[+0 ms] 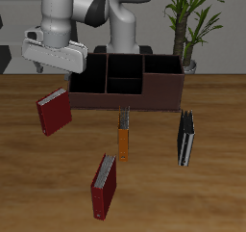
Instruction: Place the right red book into the back desk caddy's right compartment
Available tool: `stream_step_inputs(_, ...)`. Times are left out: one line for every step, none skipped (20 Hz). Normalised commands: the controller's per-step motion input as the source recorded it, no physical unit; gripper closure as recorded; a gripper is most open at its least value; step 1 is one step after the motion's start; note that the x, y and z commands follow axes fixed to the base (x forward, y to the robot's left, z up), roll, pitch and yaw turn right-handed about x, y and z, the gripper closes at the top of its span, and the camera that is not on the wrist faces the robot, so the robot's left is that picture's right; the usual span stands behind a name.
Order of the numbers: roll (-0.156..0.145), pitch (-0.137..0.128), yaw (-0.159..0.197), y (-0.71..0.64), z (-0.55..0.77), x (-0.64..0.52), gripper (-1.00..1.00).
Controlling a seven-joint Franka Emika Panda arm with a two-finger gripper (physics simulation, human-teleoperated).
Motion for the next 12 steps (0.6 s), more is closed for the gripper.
stream_step_inputs(-0.061, 0.016, -0.077, -0.27, -0.18, 0.06, -1.00)
stream_step_inputs(0.000, 0.000, 0.000, 0.02, 0.00, -0.01, -1.00)
stream_step_inputs(-0.039, -0.016, -0.087, -0.38, -0.31, 0.13, -1.00)
stream_step_inputs(-0.053, 0.018, -0.093, -0.19, -0.23, 0.09, -1.00)
stream_step_inputs(0.014, 0.041, -0.059, -0.02, -0.33, 0.15, -1.00)
stream_step_inputs(0.000, 0.000, 0.000, 0.09, -0.01, -0.03, -1.00)
stream_step_inputs(0.014, 0.008, 0.040, 0.00, -0.30, 0.12, -1.00)
stream_step_inputs(-0.016, 0.043, -0.098, -0.07, -0.33, 0.14, -1.00)
stream_step_inputs(0.013, 0.015, -0.056, -0.05, -0.25, 0.13, -1.00)
stream_step_inputs(-0.008, 0.025, -0.068, -0.12, -0.24, 0.10, -1.00)
stream_step_inputs(-0.009, 0.000, -0.051, 0.04, -0.15, 0.06, -1.00)
stream_step_inputs(0.019, 0.030, -0.060, -0.09, -0.34, 0.16, -1.00)
